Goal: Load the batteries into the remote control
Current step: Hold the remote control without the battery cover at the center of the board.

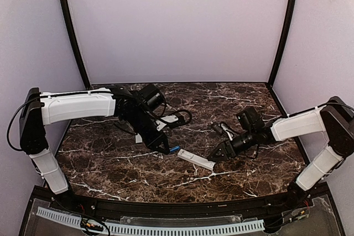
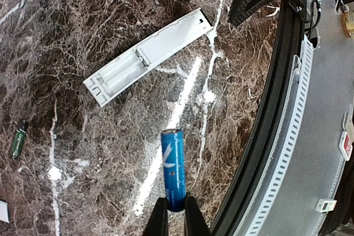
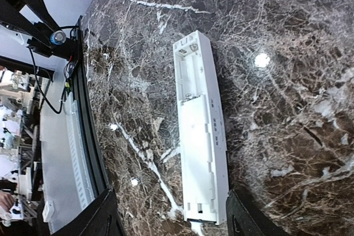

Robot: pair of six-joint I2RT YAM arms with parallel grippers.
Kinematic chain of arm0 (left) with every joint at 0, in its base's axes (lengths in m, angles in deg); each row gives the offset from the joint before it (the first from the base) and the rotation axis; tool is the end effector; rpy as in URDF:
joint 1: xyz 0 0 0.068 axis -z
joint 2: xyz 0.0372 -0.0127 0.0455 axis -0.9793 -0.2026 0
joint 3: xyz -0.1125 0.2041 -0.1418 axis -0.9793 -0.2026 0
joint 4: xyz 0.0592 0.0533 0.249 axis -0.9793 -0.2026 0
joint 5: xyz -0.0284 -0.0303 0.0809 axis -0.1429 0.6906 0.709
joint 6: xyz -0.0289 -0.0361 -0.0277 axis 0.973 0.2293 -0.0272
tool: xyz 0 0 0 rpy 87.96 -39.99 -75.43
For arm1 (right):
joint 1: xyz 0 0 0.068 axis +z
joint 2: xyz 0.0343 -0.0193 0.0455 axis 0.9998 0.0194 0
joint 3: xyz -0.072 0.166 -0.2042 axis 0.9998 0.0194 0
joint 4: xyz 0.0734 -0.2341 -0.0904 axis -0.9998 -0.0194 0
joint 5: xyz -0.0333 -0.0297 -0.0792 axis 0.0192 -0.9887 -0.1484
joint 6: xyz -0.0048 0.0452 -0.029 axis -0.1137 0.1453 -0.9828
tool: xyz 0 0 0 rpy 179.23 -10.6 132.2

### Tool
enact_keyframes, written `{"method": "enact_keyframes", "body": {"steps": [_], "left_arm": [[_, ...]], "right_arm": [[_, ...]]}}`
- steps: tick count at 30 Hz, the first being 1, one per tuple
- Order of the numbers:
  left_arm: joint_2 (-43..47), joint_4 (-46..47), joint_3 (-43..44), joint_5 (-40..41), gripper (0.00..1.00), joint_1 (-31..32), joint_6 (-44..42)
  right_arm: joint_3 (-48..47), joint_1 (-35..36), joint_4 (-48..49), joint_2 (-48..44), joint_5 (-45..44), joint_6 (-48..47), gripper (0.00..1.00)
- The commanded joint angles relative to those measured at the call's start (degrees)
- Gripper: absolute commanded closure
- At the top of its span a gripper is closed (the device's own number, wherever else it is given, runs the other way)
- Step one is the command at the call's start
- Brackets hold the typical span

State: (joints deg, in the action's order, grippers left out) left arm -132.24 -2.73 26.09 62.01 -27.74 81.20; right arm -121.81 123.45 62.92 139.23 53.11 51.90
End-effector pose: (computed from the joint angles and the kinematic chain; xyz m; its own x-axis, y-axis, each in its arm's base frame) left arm 0.2175 -0.2892 0.2476 -0.5129 0.7223 -0.4639 0.8542 0.3756 -0.3595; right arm 0.2077 0.1747 0.1421 -0.7927 -0.3821 -0.4750 -0.6051 0.3989 0.6890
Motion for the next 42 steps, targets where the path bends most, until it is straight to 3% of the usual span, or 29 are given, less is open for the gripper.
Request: {"method": "enact_keyframes", "body": {"steps": [1,8,19,31,42], "left_arm": [[3.7,0.7,-1.1,1.9,1.0,0.0,-7.1],[5.2,2.9,-2.9,2.6,1.0,-0.4,-9.2],[9.2,2.7,-6.6,7.5,1.0,-0.6,-22.6],[14.3,0.3,-11.1,11.2,1.0,1.0,-30.6],[14.6,1.1,-12.1,12.8,1.0,2.8,-31.9]], "right_arm": [[-0.2,1.2,-2.1,-0.7,-6.9,-2.7,0.33],[-4.1,7.9,-7.3,1.4,-19.0,-5.4,0.3],[-7.3,13.9,-10.1,6.5,-26.2,-7.5,0.36],[-8.7,17.2,-9.9,8.8,-27.1,-10.1,0.49],[-3.8,19.3,-1.7,5.3,-32.7,-8.8,0.43]]}}
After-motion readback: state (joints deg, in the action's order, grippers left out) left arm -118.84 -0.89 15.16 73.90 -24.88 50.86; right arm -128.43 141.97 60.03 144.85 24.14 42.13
